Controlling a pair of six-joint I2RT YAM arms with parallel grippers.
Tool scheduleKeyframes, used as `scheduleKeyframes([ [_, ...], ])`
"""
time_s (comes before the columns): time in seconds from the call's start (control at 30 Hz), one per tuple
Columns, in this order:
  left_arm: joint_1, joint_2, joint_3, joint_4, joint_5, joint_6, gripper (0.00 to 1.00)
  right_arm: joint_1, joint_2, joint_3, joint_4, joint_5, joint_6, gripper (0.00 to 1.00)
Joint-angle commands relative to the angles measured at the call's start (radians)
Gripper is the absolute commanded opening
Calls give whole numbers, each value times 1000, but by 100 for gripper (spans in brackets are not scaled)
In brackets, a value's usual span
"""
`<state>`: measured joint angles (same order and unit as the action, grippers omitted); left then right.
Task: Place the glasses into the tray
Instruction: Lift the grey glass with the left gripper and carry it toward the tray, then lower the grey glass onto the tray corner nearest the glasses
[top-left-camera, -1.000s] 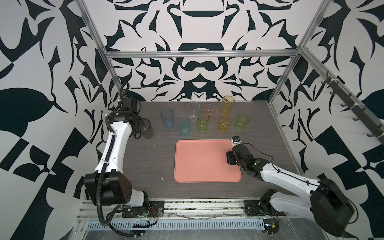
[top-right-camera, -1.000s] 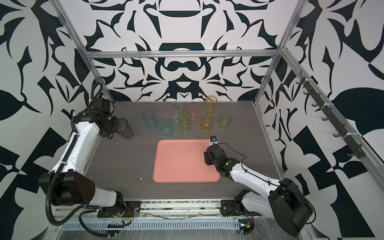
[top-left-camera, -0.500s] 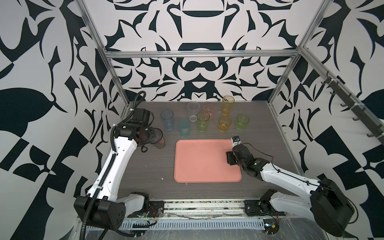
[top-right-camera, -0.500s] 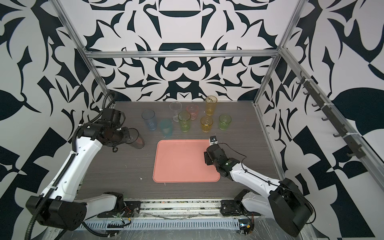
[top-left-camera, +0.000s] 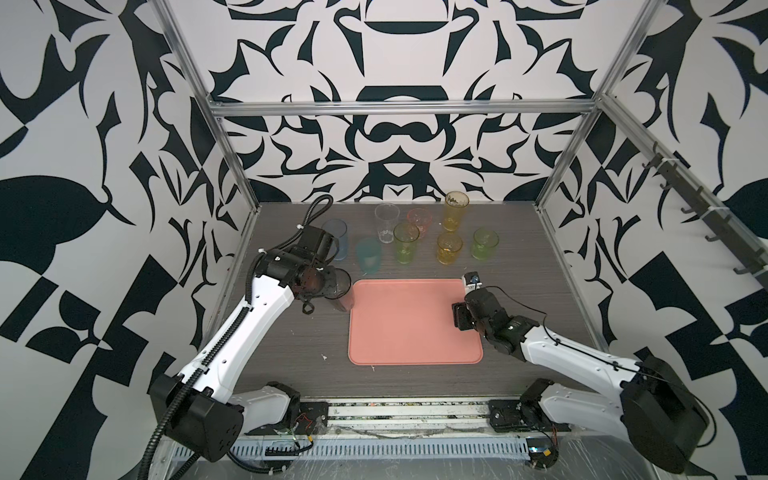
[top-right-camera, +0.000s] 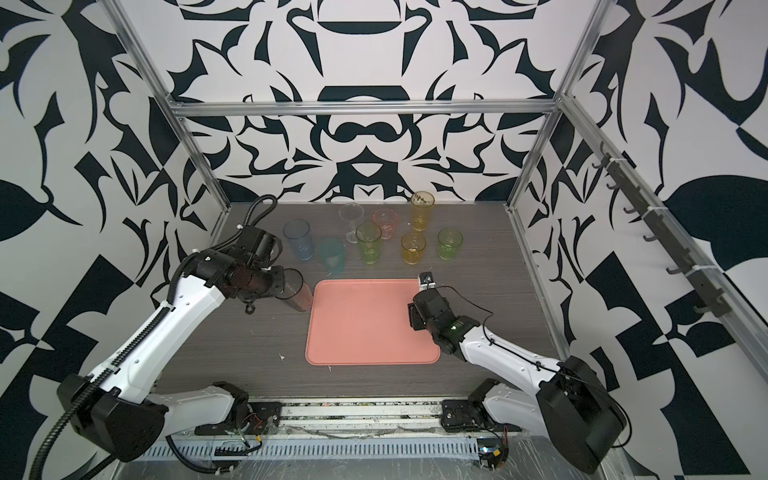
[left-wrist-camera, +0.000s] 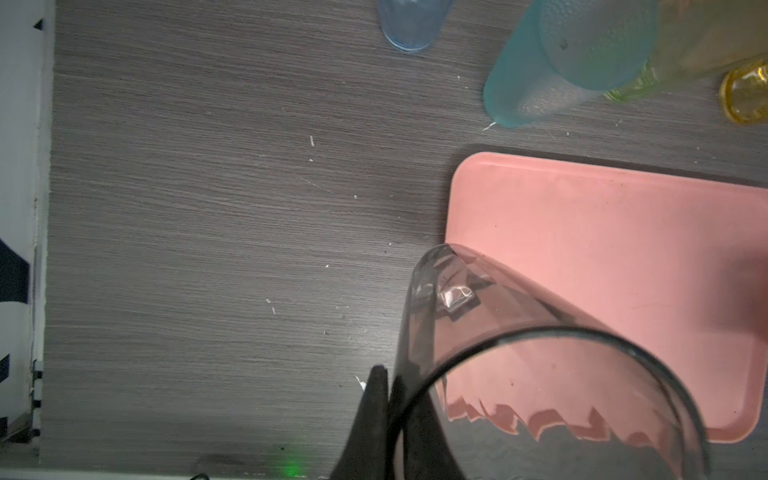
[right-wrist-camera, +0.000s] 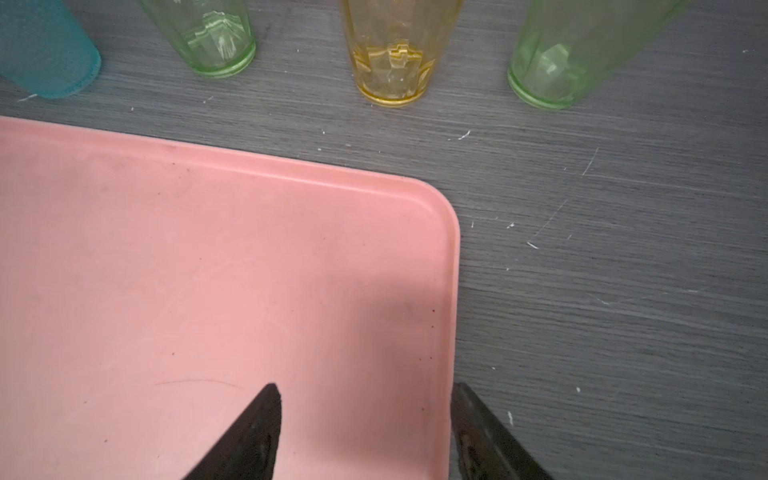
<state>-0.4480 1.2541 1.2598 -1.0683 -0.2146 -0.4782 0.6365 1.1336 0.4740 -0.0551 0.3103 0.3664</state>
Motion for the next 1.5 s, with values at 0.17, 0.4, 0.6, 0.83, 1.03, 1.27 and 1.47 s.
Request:
scheduleKeyframes([
  [0.17,-75,103,13,46,17,-22,0,-1,-7,36,5,21,3,68],
  [0.4,-107,165,49,61,7,-33,0,0,-6,36,3,21,3,67],
  [0.6,-116,218,85,64,-19,-45,0,-1,-8,38,0,21,2,67],
  [0.83,-121,280,135,69,-36,-42,0,-1,-6,38,-3,22,2,67],
  [1.03,-126,332,170,78,-43,-34,0,-1,-5,38,-5,25,3,67],
  [1.27,-127,383,197,80,-57,-27,0,-1,0,42,-6,25,2,67],
  [1.47,-128,416,205,85,-61,-25,0,-1,3,44,-8,26,4,67],
])
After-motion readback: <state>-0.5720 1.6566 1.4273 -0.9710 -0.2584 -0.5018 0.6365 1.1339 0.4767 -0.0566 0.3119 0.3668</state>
